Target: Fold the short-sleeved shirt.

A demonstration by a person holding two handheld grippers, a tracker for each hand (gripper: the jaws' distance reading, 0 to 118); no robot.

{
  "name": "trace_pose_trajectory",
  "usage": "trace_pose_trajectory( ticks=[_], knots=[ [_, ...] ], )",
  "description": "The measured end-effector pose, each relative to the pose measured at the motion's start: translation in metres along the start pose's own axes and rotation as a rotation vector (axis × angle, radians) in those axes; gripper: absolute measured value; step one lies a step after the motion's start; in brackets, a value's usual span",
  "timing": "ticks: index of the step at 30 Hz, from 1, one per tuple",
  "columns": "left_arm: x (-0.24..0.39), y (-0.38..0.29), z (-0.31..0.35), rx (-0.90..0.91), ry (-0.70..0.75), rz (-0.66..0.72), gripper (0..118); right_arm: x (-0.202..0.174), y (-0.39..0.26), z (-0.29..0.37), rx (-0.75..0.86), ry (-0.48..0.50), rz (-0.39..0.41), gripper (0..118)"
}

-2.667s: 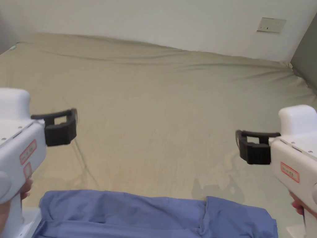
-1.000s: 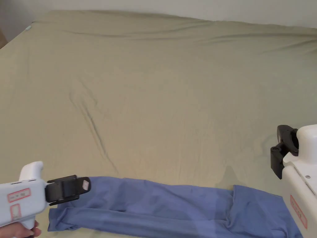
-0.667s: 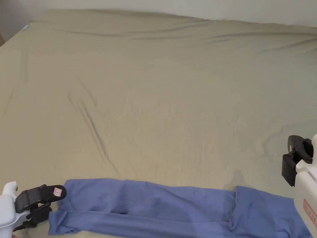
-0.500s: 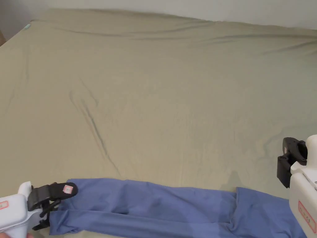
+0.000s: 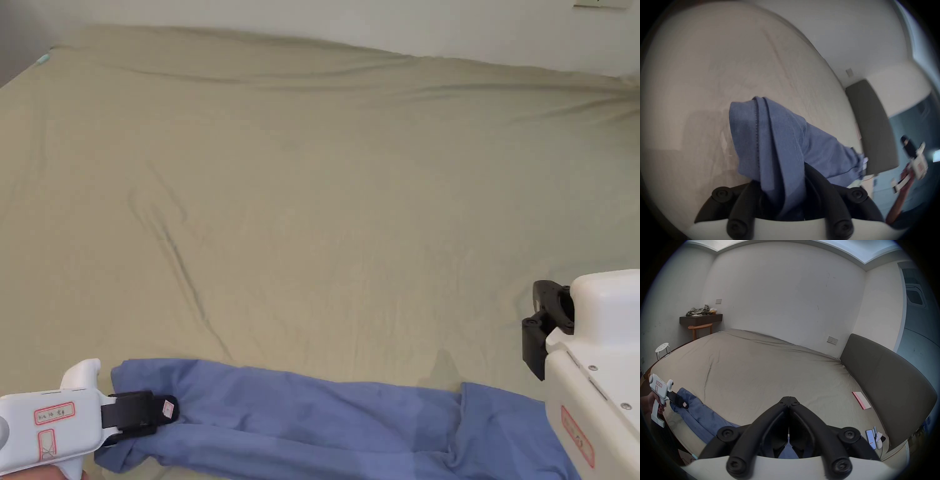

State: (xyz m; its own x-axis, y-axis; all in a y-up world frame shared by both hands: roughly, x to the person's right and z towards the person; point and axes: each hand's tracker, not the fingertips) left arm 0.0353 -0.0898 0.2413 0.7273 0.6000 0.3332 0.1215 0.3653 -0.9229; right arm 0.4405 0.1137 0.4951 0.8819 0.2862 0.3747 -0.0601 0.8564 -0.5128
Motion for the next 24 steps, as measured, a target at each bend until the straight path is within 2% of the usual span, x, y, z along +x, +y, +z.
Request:
trace_pose_trajectory(
  ticks=[5, 12, 15, 20, 24],
  knots=[
    [0.014, 0.007, 0.002, -0.016, 0.114, -0.126, 10, 0.001, 0.000, 0.003, -0.002, -0.005, 0.007, 2],
    [0.001, 0.017, 0.027, 0.013, 0.130, -0.115, 10, 0.008, -0.003, 0.006, -0.006, -0.025, 0.001, 2],
    [-0.004, 0.020, 0.041, 0.039, 0.192, -0.138, 10, 0.009, -0.004, 0.006, -0.009, -0.027, -0.011, 2],
    [-0.017, 0.031, 0.069, 0.062, 0.275, -0.064, 10, 0.009, -0.006, 0.006, -0.011, -0.022, -0.014, 2],
    [0.021, 0.033, 0.077, 0.034, 0.275, -0.096, 10, 0.010, -0.007, 0.010, 0.001, -0.018, -0.024, 2]
  ],
)
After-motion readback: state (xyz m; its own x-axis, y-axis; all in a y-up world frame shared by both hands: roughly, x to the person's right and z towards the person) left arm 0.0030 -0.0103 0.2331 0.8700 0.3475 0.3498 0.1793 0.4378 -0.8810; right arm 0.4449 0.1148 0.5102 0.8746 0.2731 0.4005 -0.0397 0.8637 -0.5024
